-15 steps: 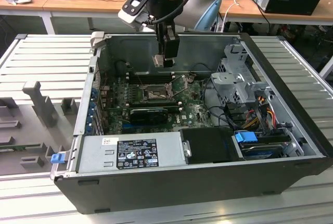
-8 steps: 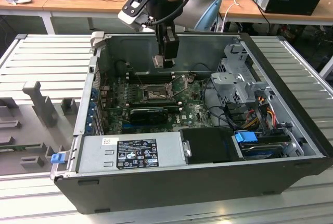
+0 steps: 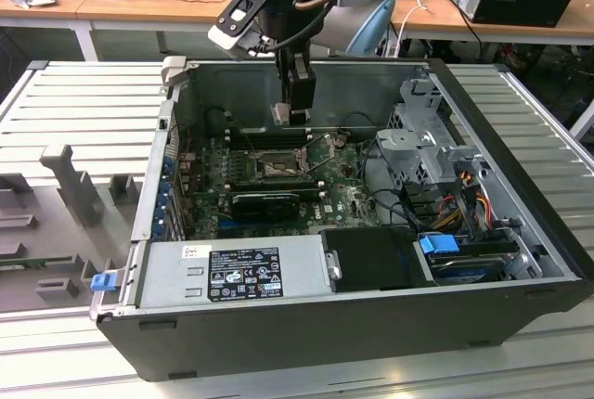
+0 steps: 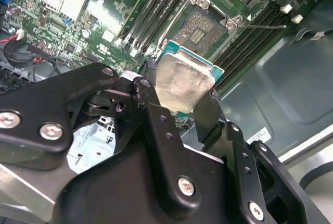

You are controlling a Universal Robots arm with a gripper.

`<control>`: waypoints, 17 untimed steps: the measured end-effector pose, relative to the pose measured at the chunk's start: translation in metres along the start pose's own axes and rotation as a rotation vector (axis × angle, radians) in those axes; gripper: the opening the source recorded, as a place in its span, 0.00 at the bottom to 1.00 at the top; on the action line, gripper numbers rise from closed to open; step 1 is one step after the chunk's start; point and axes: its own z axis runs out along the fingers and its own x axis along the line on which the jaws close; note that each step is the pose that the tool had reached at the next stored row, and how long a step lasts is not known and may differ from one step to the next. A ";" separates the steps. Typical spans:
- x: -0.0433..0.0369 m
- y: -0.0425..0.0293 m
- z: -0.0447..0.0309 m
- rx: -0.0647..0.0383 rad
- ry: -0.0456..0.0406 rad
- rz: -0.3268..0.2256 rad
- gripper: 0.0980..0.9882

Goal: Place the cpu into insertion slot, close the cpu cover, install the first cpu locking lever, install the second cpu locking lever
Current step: 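Place the cpu into insertion slot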

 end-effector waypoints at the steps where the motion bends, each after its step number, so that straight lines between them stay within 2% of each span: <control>1: 0.0002 -0.0002 0.0018 0.000 -0.0002 0.001 0.48; 5: 0.0008 -0.0011 0.0111 0.000 -0.0003 0.001 0.48; 7: 0.0009 -0.0015 0.0156 0.000 -0.0022 0.023 0.48; 8: 0.0008 -0.0018 0.0197 -0.001 -0.0045 0.048 0.48; 9: 0.0011 -0.0022 0.0242 -0.001 -0.0055 0.050 0.48; 12: 0.0010 -0.0028 0.0298 -0.001 -0.0076 0.050 0.48; 17: 0.0010 -0.0031 0.0337 -0.001 -0.0075 0.050 0.48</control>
